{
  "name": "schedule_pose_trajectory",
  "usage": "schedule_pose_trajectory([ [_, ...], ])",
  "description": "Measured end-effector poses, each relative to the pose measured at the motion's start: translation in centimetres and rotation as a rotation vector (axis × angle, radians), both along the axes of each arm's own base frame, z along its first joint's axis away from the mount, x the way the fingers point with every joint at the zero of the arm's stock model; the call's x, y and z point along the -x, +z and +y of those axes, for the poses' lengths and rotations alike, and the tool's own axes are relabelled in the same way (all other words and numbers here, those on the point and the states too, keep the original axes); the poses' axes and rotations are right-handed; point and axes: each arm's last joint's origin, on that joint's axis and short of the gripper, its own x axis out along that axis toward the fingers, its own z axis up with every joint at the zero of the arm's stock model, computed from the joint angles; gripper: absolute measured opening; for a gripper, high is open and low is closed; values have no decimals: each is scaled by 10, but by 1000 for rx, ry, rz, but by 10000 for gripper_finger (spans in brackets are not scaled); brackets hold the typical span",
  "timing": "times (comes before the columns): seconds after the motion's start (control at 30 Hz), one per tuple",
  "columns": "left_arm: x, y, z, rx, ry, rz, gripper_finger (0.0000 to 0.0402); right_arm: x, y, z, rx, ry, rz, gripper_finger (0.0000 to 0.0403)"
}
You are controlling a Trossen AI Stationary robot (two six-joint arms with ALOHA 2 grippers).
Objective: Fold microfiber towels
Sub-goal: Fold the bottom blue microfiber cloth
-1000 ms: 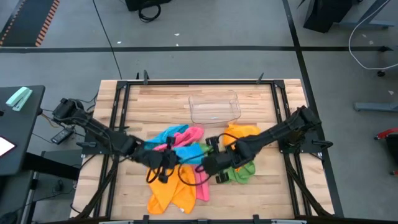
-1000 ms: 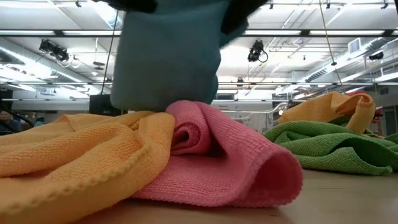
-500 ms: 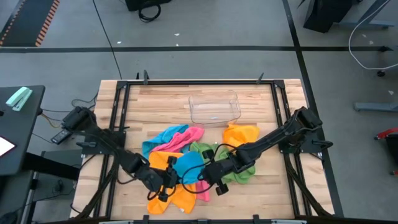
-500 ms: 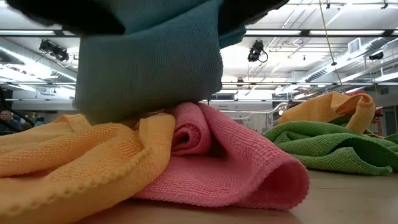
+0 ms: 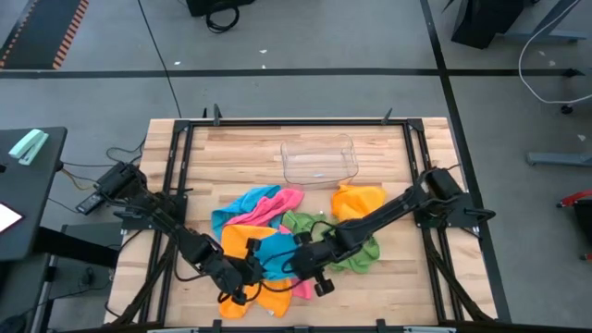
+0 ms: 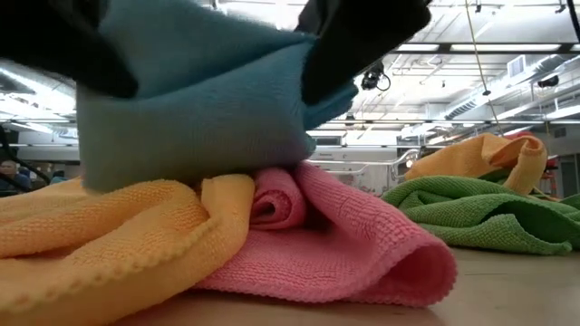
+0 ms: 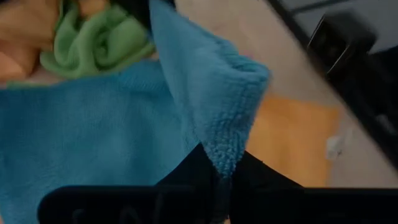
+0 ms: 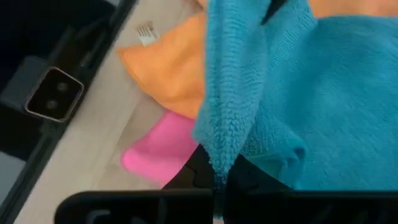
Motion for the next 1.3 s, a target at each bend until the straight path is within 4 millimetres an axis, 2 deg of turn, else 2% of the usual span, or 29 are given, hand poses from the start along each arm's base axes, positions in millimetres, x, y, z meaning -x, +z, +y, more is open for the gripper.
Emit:
schedule_pose_trajectory([
  [0.23, 6, -1, -4, 8, 42, 22, 30, -17, 29, -22, -12, -61, 16, 6],
  [0.37, 17, -3, -5, -1, 76, 60, 78, -23, 27, -35, -41, -68, 45, 6],
  [0.47, 27, 4, -4, -6, 115, 69, 124, -26, 18, -43, -39, -84, 85, 6],
  [0.57, 36, 10, 1, -13, 159, 88, 165, -28, 18, -49, -48, -71, 78, 6],
  [0.73, 41, 22, 9, -10, 223, 73, 202, -31, 23, -61, -63, -81, 67, 6],
  [0.87, 38, 14, 20, -49, 318, 112, 200, -35, 32, -68, -67, -70, 40, 6],
  [1.13, 24, -14, 27, -117, 400, 172, 161, -39, 30, -81, -83, -62, 42, 6],
  [1.3, 29, -12, 23, -152, 347, 169, 135, -44, 21, -92, -89, -57, 61, 6],
])
